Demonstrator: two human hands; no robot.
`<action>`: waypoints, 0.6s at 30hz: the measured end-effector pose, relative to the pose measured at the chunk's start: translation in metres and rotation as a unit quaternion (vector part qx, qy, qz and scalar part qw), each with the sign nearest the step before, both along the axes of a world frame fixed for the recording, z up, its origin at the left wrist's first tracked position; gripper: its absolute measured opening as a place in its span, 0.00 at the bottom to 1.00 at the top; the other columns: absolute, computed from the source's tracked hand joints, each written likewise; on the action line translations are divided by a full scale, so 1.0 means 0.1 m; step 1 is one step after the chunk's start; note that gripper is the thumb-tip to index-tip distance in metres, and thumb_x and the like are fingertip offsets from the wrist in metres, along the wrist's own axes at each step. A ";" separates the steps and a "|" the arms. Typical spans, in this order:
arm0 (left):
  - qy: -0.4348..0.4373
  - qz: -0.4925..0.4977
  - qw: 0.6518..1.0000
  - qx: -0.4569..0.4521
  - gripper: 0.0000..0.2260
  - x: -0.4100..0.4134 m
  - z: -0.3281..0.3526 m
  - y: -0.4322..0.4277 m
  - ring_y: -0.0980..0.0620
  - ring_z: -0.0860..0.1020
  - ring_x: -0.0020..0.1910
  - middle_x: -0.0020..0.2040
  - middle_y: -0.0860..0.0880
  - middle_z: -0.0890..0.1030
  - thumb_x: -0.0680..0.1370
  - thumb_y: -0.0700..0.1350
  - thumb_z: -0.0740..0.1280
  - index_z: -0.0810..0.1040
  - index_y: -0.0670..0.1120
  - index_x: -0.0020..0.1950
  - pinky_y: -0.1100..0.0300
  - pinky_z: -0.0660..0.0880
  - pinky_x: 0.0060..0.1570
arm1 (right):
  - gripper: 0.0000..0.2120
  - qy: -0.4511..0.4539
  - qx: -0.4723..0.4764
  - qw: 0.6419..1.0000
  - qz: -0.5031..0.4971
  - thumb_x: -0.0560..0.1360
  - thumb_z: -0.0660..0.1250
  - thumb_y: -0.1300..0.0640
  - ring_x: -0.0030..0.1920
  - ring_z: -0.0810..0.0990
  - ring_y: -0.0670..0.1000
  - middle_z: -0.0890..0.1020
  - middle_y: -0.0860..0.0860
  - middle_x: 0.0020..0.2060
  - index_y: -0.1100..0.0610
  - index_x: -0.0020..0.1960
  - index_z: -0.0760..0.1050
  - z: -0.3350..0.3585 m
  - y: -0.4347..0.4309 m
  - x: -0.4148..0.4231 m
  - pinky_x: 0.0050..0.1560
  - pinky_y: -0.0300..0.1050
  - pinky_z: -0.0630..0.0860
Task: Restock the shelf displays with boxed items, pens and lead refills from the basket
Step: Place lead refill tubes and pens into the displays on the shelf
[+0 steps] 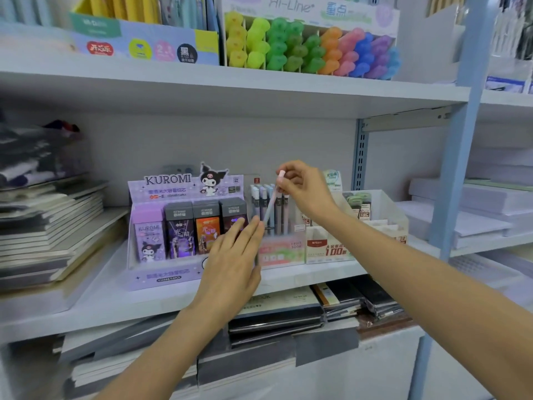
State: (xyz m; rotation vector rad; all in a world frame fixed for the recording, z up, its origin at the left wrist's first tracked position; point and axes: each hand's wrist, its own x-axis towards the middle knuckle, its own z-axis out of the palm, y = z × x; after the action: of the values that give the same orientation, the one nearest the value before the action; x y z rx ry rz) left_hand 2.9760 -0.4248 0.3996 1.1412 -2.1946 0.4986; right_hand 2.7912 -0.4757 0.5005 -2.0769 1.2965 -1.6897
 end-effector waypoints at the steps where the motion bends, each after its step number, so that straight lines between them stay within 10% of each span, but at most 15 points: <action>1: 0.004 0.000 1.000 -0.002 0.32 -0.01 -0.01 -0.02 0.51 0.47 0.78 0.80 0.54 0.48 0.80 0.47 0.60 0.46 0.50 0.79 0.58 0.41 0.70 | 0.07 0.012 0.000 1.000 0.000 0.77 0.67 0.63 0.47 0.83 0.55 0.82 0.58 0.46 0.60 0.55 0.77 -0.04 -0.01 0.03 0.51 0.48 0.81; 10: 0.010 0.017 1.000 -0.002 0.33 0.05 -0.06 -0.09 0.49 0.45 0.79 0.80 0.48 0.49 0.79 0.47 0.61 0.47 0.55 0.79 0.51 0.44 0.75 | 0.07 0.076 0.055 0.995 0.041 0.76 0.69 0.63 0.37 0.81 0.41 0.81 0.48 0.38 0.58 0.53 0.77 0.01 -0.06 0.04 0.41 0.33 0.78; 18: 0.020 0.016 1.000 0.003 0.34 0.05 -0.10 -0.12 0.51 0.43 0.79 0.80 0.50 0.48 0.79 0.47 0.62 0.46 0.56 0.79 0.53 0.41 0.74 | 0.06 0.090 0.054 0.994 0.018 0.75 0.70 0.65 0.41 0.83 0.50 0.83 0.58 0.42 0.59 0.51 0.76 -0.06 -0.10 0.15 0.46 0.42 0.81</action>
State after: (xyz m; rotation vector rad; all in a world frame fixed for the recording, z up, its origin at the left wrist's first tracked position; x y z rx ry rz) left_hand 2.9809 -0.4364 0.3899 1.1810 -2.1480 0.4797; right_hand 2.8063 -0.4859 0.4944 -2.2149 1.3585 -1.4115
